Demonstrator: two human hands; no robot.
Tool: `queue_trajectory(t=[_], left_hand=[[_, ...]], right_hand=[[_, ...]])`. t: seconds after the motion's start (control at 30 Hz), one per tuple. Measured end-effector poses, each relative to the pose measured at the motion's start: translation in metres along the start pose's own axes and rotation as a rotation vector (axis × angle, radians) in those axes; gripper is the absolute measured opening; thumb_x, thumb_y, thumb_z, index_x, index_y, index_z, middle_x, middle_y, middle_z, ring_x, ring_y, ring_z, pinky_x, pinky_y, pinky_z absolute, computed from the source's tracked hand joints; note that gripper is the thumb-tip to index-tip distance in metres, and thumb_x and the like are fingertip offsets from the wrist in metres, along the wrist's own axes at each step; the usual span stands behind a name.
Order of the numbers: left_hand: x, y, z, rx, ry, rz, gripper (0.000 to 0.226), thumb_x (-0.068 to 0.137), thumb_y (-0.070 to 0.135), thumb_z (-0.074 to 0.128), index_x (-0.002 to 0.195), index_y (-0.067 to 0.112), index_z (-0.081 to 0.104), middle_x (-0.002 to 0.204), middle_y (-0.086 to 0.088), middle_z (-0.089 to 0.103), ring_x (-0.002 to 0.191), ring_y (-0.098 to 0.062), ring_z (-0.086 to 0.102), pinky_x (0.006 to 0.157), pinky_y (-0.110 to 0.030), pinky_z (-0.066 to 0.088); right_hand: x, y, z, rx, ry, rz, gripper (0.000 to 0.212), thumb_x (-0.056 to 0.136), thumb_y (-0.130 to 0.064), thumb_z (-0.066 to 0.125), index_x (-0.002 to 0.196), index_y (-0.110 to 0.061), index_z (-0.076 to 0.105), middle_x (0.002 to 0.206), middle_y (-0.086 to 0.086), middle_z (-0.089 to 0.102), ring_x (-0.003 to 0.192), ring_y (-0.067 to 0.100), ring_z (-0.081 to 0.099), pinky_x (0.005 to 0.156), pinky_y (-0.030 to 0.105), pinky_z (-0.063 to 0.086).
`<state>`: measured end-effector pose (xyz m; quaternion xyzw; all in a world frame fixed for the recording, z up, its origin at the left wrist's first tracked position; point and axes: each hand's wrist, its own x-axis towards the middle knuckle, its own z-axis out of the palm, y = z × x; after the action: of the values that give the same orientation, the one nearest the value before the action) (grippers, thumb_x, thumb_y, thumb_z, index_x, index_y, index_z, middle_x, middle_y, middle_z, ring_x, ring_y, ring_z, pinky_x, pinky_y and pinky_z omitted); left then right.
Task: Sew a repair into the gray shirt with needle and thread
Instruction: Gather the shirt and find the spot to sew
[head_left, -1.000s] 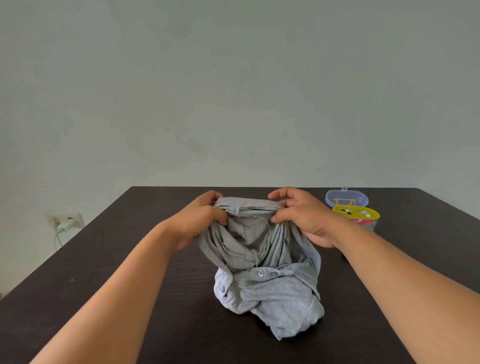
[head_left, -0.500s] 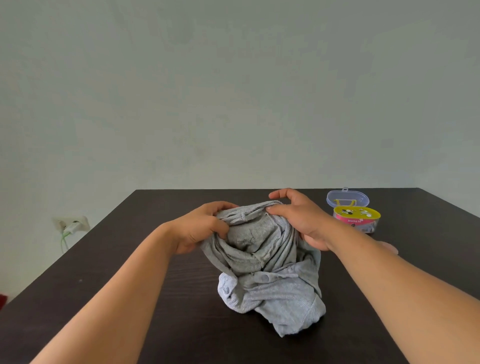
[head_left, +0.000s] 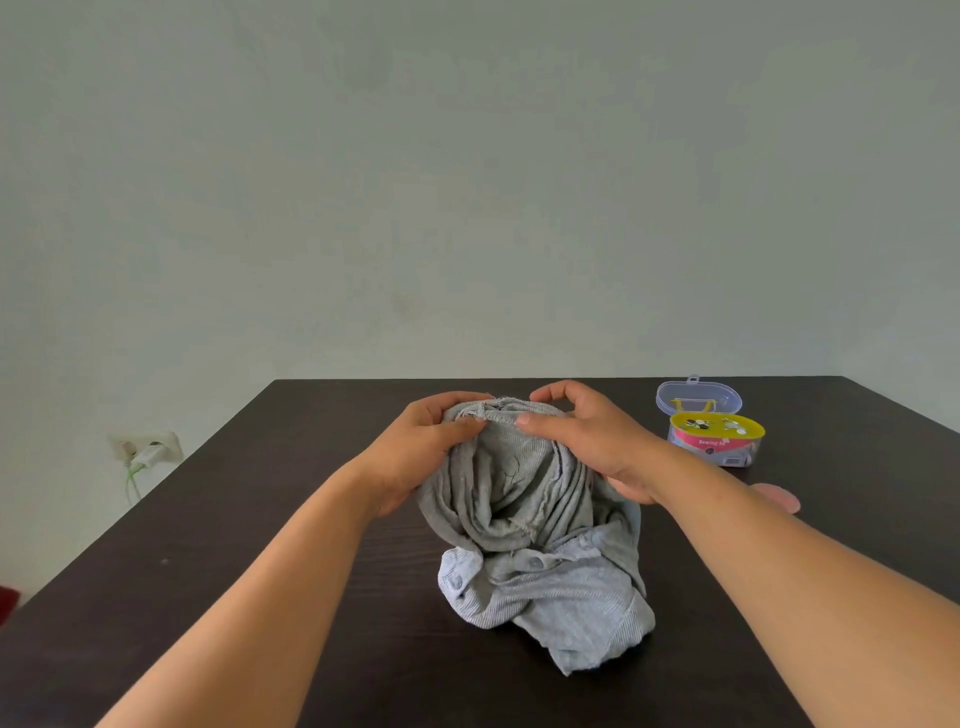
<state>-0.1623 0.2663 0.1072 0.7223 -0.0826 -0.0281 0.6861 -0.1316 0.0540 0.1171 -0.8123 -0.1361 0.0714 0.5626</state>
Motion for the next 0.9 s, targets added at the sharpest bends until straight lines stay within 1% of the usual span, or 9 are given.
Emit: queue_trajectory(t=[0.07,0.13,0.3,0.37,0.47,0.63,0.7,0.8,0.9], left_hand=[[0.001,0.002,0.000,0.049,0.009,0.039,0.026,0.101,0.012,0.060,0.125,0.020,0.067,0.116,-0.005,0.076,0.109,-0.022,0.072,0.095,-0.039,0.058],[0.001,0.003,0.000,0.136,0.034,0.091,0.028,0.099,0.010,0.064,0.124,0.023,0.067,0.115,0.000,0.076,0.108,-0.017,0.072,0.095,-0.036,0.058],[0.003,0.005,-0.004,0.436,0.154,0.230,0.038,0.087,0.009,0.077,0.118,0.029,0.069,0.110,0.015,0.074,0.104,0.000,0.069,0.094,-0.023,0.055],[0.005,0.007,-0.006,0.567,0.207,0.252,0.041,0.084,0.006,0.077,0.114,0.032,0.070,0.108,0.018,0.072,0.103,0.003,0.066,0.089,-0.016,0.050],[0.005,0.011,-0.008,0.695,0.249,0.266,0.036,0.086,0.007,0.073,0.112,0.033,0.070,0.105,0.020,0.071,0.102,0.005,0.063,0.079,-0.006,0.043],[0.007,0.014,-0.009,0.741,0.254,0.207,0.019,0.094,0.019,0.066,0.107,0.031,0.071,0.097,0.012,0.072,0.092,-0.004,0.065,0.071,-0.018,0.047],[0.008,0.013,-0.009,0.668,0.243,0.178,0.016,0.096,0.019,0.064,0.102,0.032,0.071,0.094,0.006,0.074,0.089,-0.012,0.067,0.073,-0.026,0.050],[0.008,0.013,-0.004,0.378,0.227,0.108,0.016,0.098,0.015,0.061,0.101,0.025,0.073,0.102,-0.006,0.076,0.103,-0.027,0.070,0.093,-0.044,0.056],[0.011,0.013,0.000,0.187,0.220,0.057,0.015,0.100,0.010,0.058,0.104,0.017,0.071,0.107,-0.013,0.074,0.109,-0.034,0.069,0.099,-0.051,0.055]], right_hand=[[-0.001,0.000,0.000,-0.047,-0.020,-0.020,0.058,0.068,-0.034,0.089,0.115,-0.031,0.056,0.111,0.003,0.069,0.103,0.019,0.068,0.096,0.040,0.054],[-0.002,0.000,0.000,-0.159,0.012,-0.054,0.059,0.069,-0.024,0.089,0.116,-0.030,0.053,0.105,-0.001,0.070,0.095,0.017,0.070,0.089,0.037,0.057],[-0.006,-0.005,0.001,-0.365,0.124,-0.128,0.039,0.081,-0.009,0.072,0.111,-0.028,0.055,0.098,-0.006,0.065,0.084,0.019,0.068,0.068,0.030,0.052],[-0.006,-0.006,0.000,-0.443,0.156,-0.147,0.032,0.082,-0.006,0.065,0.107,-0.025,0.059,0.092,-0.005,0.066,0.076,0.018,0.066,0.060,0.028,0.050],[-0.005,-0.007,-0.001,-0.468,0.196,-0.155,0.020,0.084,-0.007,0.060,0.098,-0.021,0.064,0.083,-0.003,0.067,0.064,0.015,0.059,0.048,0.018,0.041],[-0.004,-0.007,-0.001,-0.338,0.249,-0.138,0.020,0.087,-0.005,0.053,0.093,-0.018,0.066,0.081,0.002,0.066,0.059,0.013,0.052,0.039,0.012,0.033],[-0.005,-0.007,-0.001,-0.309,0.249,-0.122,0.020,0.086,-0.003,0.052,0.092,-0.017,0.065,0.078,0.001,0.063,0.057,0.013,0.049,0.037,0.012,0.031],[-0.005,-0.007,-0.001,-0.332,0.231,-0.086,0.018,0.083,-0.002,0.056,0.089,-0.017,0.062,0.076,0.001,0.060,0.059,0.015,0.049,0.047,0.022,0.036],[-0.008,-0.008,-0.001,-0.361,0.141,-0.038,0.025,0.075,-0.005,0.070,0.096,-0.015,0.058,0.086,0.005,0.064,0.073,0.022,0.060,0.061,0.034,0.047]])
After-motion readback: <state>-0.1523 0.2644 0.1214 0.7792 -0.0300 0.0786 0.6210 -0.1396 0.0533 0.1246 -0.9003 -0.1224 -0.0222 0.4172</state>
